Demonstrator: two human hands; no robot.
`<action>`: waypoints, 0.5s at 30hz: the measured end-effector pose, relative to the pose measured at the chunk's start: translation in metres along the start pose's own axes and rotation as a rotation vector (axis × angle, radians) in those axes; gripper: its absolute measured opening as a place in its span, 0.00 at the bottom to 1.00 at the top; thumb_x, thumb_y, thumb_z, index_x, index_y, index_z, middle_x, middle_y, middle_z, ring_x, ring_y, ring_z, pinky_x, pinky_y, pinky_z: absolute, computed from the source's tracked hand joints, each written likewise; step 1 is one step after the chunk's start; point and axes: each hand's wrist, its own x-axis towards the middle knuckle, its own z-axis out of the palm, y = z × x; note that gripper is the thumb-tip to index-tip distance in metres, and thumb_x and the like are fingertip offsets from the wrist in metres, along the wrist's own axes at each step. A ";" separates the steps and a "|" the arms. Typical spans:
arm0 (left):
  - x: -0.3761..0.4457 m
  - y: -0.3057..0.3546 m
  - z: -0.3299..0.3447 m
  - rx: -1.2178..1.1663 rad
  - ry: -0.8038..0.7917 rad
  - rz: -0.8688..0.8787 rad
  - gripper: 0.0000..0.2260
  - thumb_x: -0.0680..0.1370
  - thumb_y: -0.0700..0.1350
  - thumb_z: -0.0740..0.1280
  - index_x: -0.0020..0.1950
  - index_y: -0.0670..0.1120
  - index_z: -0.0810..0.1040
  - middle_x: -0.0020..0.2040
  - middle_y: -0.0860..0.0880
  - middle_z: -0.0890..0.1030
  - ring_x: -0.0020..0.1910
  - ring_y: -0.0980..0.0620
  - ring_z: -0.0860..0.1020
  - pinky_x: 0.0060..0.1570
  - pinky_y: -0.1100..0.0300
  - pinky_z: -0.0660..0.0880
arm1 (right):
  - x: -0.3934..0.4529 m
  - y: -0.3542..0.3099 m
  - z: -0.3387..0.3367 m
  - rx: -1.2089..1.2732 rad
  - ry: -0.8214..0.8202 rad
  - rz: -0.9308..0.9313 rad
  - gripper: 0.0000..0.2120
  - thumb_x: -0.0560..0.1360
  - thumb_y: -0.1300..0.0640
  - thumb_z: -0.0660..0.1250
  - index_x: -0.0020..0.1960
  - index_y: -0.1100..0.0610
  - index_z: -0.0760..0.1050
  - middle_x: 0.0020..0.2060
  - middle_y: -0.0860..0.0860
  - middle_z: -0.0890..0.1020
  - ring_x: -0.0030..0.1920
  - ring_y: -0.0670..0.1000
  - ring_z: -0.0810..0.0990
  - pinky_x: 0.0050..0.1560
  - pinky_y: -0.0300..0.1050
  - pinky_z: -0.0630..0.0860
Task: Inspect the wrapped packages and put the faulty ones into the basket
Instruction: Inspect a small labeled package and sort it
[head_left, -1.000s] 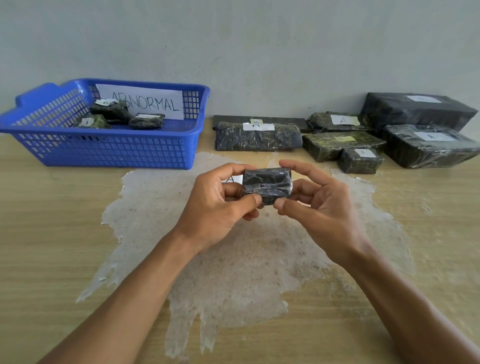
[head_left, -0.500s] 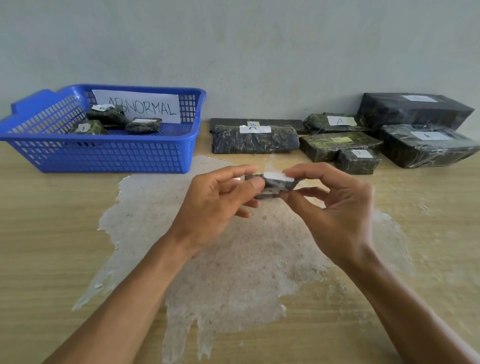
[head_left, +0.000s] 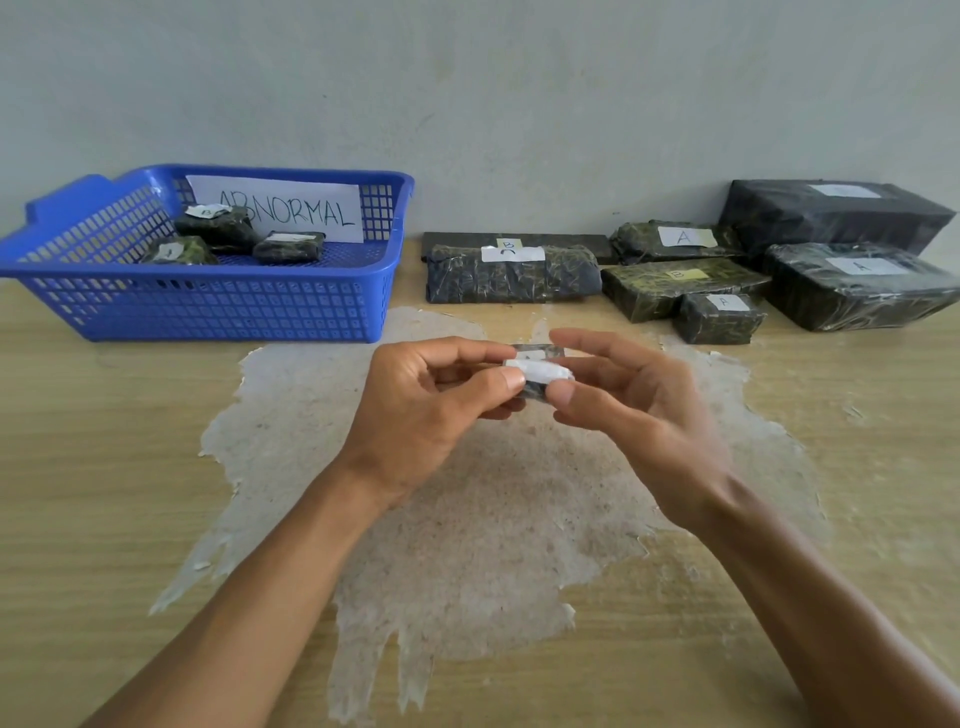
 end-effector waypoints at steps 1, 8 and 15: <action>0.000 0.000 0.000 -0.002 -0.003 0.003 0.08 0.75 0.36 0.72 0.54 0.38 0.84 0.45 0.42 0.87 0.43 0.43 0.87 0.45 0.56 0.83 | 0.000 -0.001 0.001 0.005 -0.003 0.005 0.30 0.65 0.43 0.75 0.64 0.52 0.79 0.53 0.49 0.87 0.55 0.51 0.86 0.54 0.48 0.81; 0.000 -0.001 0.000 -0.005 -0.092 -0.009 0.15 0.70 0.40 0.78 0.55 0.40 0.84 0.48 0.43 0.87 0.48 0.46 0.86 0.50 0.54 0.83 | -0.001 -0.002 0.003 0.067 0.092 -0.031 0.18 0.65 0.58 0.77 0.54 0.58 0.82 0.45 0.53 0.88 0.47 0.55 0.88 0.48 0.46 0.84; -0.001 -0.002 -0.001 0.024 -0.098 0.014 0.16 0.67 0.39 0.77 0.54 0.43 0.83 0.50 0.45 0.86 0.48 0.49 0.85 0.46 0.61 0.81 | -0.003 -0.003 0.002 0.063 0.077 -0.054 0.22 0.63 0.62 0.78 0.57 0.58 0.81 0.48 0.52 0.88 0.49 0.53 0.87 0.46 0.45 0.84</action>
